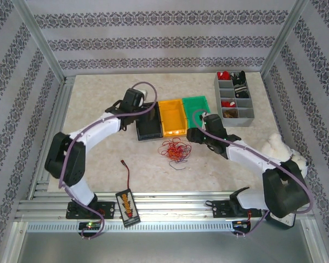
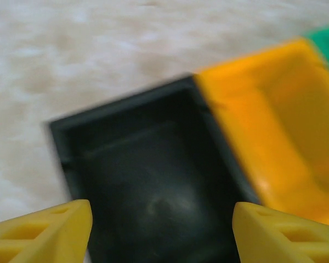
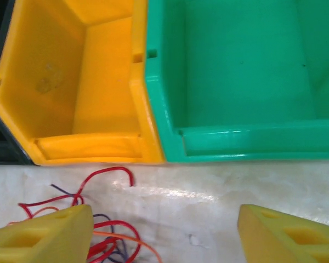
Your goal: Untangle the cables
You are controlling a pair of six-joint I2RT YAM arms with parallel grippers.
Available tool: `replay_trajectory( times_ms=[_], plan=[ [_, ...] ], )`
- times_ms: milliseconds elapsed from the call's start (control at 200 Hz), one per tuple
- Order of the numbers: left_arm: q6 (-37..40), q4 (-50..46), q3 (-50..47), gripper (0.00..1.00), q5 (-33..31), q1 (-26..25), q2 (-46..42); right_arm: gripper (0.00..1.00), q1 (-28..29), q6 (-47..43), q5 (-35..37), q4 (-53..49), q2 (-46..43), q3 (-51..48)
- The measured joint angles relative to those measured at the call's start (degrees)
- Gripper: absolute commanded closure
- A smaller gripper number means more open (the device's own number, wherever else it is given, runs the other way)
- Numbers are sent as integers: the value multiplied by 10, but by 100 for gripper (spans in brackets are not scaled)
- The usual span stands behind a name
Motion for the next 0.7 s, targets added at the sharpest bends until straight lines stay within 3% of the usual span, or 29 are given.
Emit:
replay_trajectory(
  times_ms=[55,225,420,565,705],
  plan=[
    [12,0,-14,29,30,-32,-15,46,-7,-2,-17,0,12,-3],
    [34,-7,-56,26,97,-121,-19,47,-6,-1,-58,1,41,-6],
    [36,-15,-66,26,114,-140,6,50,-6,1,-79,8,67,-9],
    [36,-14,-65,25,114,-141,41,62,-6,5,-84,19,101,-8],
    [36,-13,-50,24,118,-142,69,85,-6,12,-94,30,128,-7]
  ],
)
